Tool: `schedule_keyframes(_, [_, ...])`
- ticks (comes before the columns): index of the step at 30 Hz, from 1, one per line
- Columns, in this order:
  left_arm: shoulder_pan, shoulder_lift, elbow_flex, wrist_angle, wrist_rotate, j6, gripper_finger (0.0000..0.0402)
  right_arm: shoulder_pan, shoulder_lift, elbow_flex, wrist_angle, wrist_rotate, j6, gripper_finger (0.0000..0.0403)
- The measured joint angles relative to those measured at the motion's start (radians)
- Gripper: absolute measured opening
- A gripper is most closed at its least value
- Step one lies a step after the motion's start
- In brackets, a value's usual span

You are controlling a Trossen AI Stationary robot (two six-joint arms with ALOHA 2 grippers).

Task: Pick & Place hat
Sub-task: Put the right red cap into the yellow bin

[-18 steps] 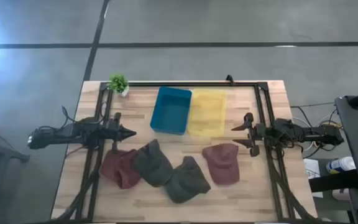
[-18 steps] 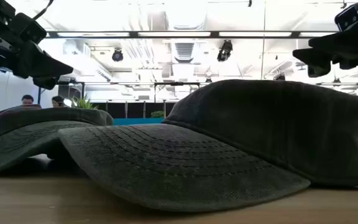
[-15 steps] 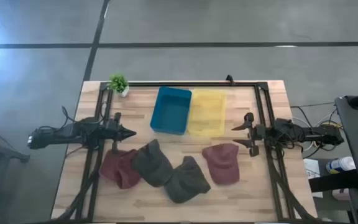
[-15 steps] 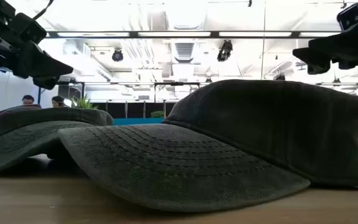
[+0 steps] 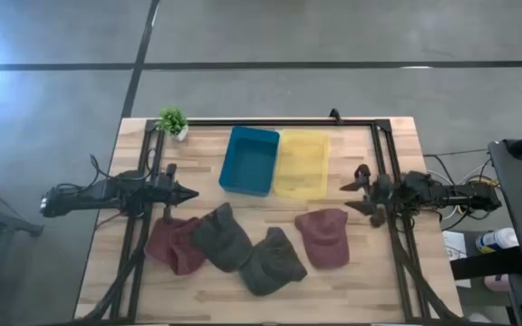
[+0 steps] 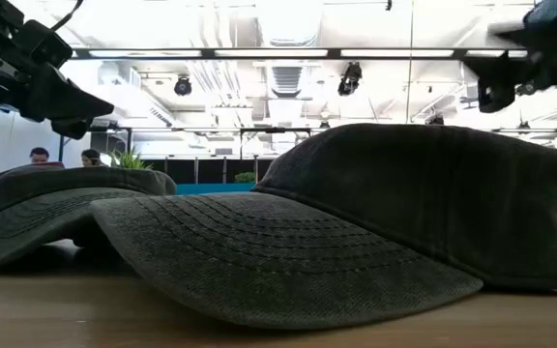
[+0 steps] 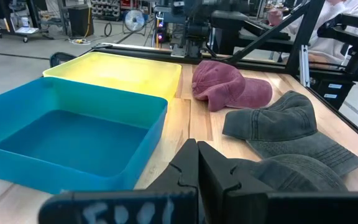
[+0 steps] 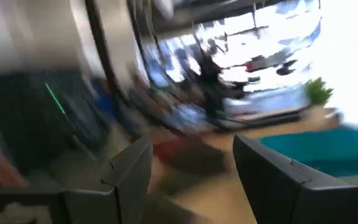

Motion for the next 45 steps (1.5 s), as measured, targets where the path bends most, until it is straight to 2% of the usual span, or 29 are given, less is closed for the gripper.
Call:
schedule_keyframes(2, [0.000,0.000,0.000,0.000,0.000,0.000,0.0000,0.000,0.002,0.000,0.094,0.071,0.215,0.0219])
schedule_keyframes(5, [0.000,0.000,0.000,0.000,0.000,0.000,0.0000,0.000,0.001,0.000,0.244,0.232,0.382,0.0219])
schedule_keyframes(7, [0.000,0.000,0.000,0.000,0.000,0.000,0.0000,0.000,0.000,0.001,0.325,0.280,0.402,0.0219])
schedule_keyframes(10, [0.000,0.000,0.000,0.000,0.000,0.000,0.0000,0.000,0.002,0.000,0.403,0.282,0.303,0.0219])
schedule_keyframes(12, [0.000,0.000,0.000,0.000,0.000,0.000,0.0000,0.001,0.000,0.000,0.452,0.282,0.302,0.0219])
schedule_keyframes(14, [0.000,0.000,0.000,0.000,0.000,0.000,0.0000,0.001,0.006,0.000,0.513,0.227,0.345,0.0219])
schedule_keyframes(16, [0.000,0.000,0.000,0.002,0.000,0.000,0.0000,0.001,0.023,0.001,0.561,0.093,0.388,0.0219])
schedule_keyframes(19, [0.000,0.001,0.000,0.003,0.000,0.000,0.0000,0.001,0.070,0.009,0.551,-0.022,0.528,0.0219])
schedule_keyframes(23, [0.000,0.002,0.000,0.005,0.000,0.000,0.0000,0.030,0.198,0.120,0.270,-0.145,0.561,0.0219])
schedule_keyframes(27, [0.000,0.002,0.000,0.007,0.000,0.000,0.0000,0.107,0.342,0.345,-0.246,-0.171,0.415,0.0219])
schedule_keyframes(30, [0.000,0.002,0.000,0.007,0.000,0.000,0.0000,0.190,0.459,0.519,-0.676,-0.085,0.290,0.0219])
schedule_keyframes(33, [0.000,0.002,0.000,0.008,0.000,0.000,0.0000,0.299,0.570,0.642,-0.950,0.064,0.257,0.0219])
schedule_keyframes(35, [0.000,0.002,0.000,0.008,0.000,0.000,0.0000,0.387,0.640,0.692,-1.012,0.134,0.282,0.0219])
schedule_keyframes(40, [0.000,0.002,0.000,0.010,0.000,0.000,0.0000,0.619,0.878,0.779,-1.021,0.307,0.425,0.0219])
schedule_keyframes(45, [0.000,0.002,0.000,0.010,0.000,0.000,0.0000,0.791,1.197,0.928,-1.153,0.388,0.554,0.0219])
